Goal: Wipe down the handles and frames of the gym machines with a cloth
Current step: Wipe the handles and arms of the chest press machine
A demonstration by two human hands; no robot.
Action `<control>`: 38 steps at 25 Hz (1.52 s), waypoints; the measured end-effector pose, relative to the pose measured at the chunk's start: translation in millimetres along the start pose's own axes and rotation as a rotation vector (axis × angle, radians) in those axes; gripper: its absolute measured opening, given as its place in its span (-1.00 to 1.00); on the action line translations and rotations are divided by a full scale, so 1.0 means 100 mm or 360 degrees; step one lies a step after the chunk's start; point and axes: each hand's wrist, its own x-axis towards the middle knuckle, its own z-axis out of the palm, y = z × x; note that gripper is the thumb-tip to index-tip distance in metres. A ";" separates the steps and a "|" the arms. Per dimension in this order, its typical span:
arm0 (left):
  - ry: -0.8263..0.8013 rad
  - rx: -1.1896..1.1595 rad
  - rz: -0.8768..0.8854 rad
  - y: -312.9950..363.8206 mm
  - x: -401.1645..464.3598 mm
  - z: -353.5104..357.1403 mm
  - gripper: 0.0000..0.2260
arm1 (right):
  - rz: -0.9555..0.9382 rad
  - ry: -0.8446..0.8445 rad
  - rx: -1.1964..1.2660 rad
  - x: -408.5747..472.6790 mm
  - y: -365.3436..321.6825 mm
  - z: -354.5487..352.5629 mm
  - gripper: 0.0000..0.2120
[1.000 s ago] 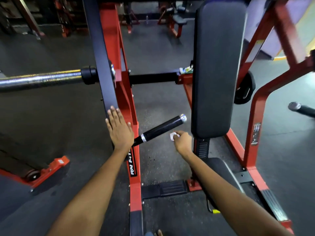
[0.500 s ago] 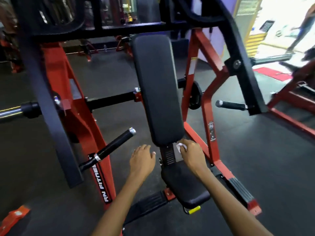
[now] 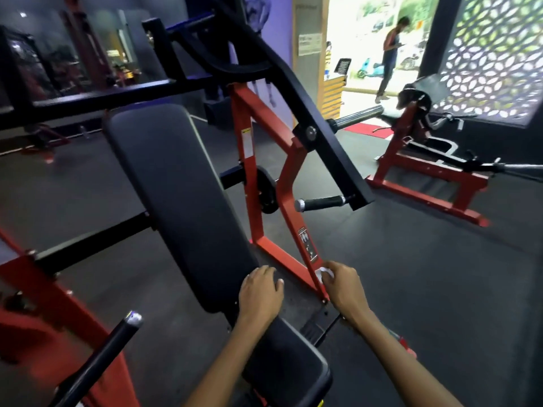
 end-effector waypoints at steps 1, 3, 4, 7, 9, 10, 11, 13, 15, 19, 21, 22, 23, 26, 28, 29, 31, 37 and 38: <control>0.0011 0.0009 0.0051 0.02 0.23 0.03 -0.61 | 0.0039 0.0022 -0.0010 0.18 0.05 0.01 -0.88; 0.0032 0.0031 0.0139 0.05 0.65 0.04 -0.63 | 0.0108 0.0047 -0.0011 0.49 0.13 0.03 -0.85; 0.0037 0.0043 0.0197 0.07 0.89 0.05 -0.64 | 0.0137 0.0070 -0.0015 0.67 0.15 0.04 -0.82; -0.0015 0.0080 0.0381 0.16 1.65 0.09 -0.63 | 0.0216 0.0155 0.0045 1.19 0.18 0.06 -0.78; -0.0004 0.0107 0.0515 0.25 2.15 0.12 -0.65 | 0.0268 0.0196 0.0109 1.50 0.18 0.07 -0.76; 0.0018 0.0109 0.0567 0.31 2.36 0.12 -0.66 | 0.0300 0.0212 0.0144 1.64 0.18 0.07 -0.77; 0.0033 0.0115 0.0619 0.37 2.56 0.14 -0.66 | 0.0327 0.0232 0.0171 1.77 0.16 0.06 -0.78; 0.0038 0.0141 0.0733 0.51 3.00 0.21 -0.62 | 0.0359 0.0287 0.0201 2.08 0.19 0.04 -0.77; 0.0039 0.0183 0.0834 0.64 3.48 0.33 -0.60 | 0.0380 0.0362 0.0202 2.43 0.25 0.03 -0.72; 0.0030 0.0309 0.0990 0.95 4.30 0.64 -0.57 | 0.0477 0.0414 0.0389 3.05 0.55 0.04 -0.83; -0.0001 0.0334 0.1076 1.12 4.65 0.80 -0.54 | 0.0549 0.0388 0.0400 3.26 0.70 0.07 -0.83; -0.0015 0.0359 0.1136 1.20 4.83 0.89 -0.54 | 0.0561 0.0376 0.0387 3.36 0.78 0.10 -0.82; -0.0002 0.0400 0.1220 1.29 5.00 0.97 -0.54 | 0.0569 0.0371 0.0395 3.44 0.84 0.12 -0.82; 0.0064 0.0546 0.1457 1.48 5.48 1.13 -0.51 | 0.0563 0.0394 0.0422 3.63 1.04 0.24 -0.86; 0.0047 0.0681 0.1539 1.52 5.75 1.16 -0.50 | 0.0472 0.0461 0.0327 3.68 1.13 0.30 -0.90; 0.0049 0.0729 0.1569 1.52 5.88 1.18 -0.50 | 0.0403 0.0504 0.0251 3.71 1.18 0.33 -0.90; 0.0081 0.0757 0.1623 1.49 6.04 1.25 -0.51 | 0.0249 0.0585 0.0122 3.72 1.25 0.39 -0.87; 0.0260 0.0710 0.1687 1.43 6.07 1.37 -0.53 | -0.0130 0.0397 -0.0322 3.64 1.42 0.64 -0.69; 0.0270 0.0719 0.1690 1.43 6.08 1.38 -0.53 | -0.0112 0.0364 -0.0314 3.57 1.37 0.72 -0.65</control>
